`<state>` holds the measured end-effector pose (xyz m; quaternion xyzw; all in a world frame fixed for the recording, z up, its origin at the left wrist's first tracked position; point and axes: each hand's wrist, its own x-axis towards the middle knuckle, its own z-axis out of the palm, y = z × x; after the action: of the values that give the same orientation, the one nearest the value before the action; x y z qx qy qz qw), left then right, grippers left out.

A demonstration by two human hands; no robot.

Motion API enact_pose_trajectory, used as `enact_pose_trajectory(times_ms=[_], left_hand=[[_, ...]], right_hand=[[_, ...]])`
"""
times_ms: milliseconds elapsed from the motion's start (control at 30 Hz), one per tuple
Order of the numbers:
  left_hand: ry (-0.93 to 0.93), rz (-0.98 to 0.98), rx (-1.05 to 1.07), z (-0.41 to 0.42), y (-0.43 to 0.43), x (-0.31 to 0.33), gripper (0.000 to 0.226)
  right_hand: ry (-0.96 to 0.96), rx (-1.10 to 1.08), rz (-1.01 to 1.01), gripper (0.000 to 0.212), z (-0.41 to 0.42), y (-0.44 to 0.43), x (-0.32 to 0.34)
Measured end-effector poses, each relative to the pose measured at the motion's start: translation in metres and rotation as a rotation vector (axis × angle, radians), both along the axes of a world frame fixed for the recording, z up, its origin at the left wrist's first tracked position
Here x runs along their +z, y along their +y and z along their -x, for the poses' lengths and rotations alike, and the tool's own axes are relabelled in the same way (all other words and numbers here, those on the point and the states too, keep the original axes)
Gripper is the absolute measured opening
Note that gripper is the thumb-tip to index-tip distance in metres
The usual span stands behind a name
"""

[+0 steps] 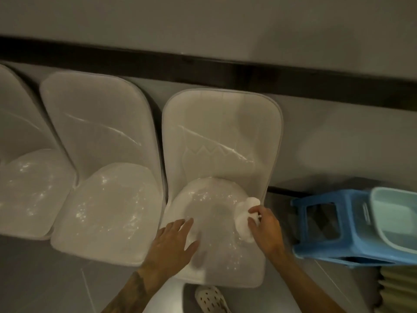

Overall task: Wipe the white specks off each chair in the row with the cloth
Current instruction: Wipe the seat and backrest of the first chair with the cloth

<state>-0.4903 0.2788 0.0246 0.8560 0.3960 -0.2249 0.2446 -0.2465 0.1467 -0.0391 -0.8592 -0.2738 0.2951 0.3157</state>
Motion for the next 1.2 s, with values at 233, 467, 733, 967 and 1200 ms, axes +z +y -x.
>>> enact_pose_trajectory(times_ms=[233,467,733,967,1200], left_hand=[[-0.006,0.01,-0.102,0.001,0.054,-0.115,0.087],[-0.135,-0.146,-0.218,0.014,0.085,-0.203,0.074],[-0.227,-0.359,-0.261,0.028,0.128,-0.289,0.063],[-0.395,-0.465,-0.207,0.028,0.129,-0.33,0.06],[-0.505,-0.54,-0.19,0.031,0.129,-0.349,0.06]], right_hand=[[-0.029,-0.04,0.164,0.025,-0.001,0.01,-0.119],[-0.486,0.235,0.181,0.045,0.014,0.024,-0.189],[-0.663,0.248,0.139,0.047,0.007,0.033,-0.26],[-0.745,0.168,0.008,0.043,0.005,0.064,-0.274],[-0.97,0.138,0.152,0.04,-0.023,0.055,-0.284]])
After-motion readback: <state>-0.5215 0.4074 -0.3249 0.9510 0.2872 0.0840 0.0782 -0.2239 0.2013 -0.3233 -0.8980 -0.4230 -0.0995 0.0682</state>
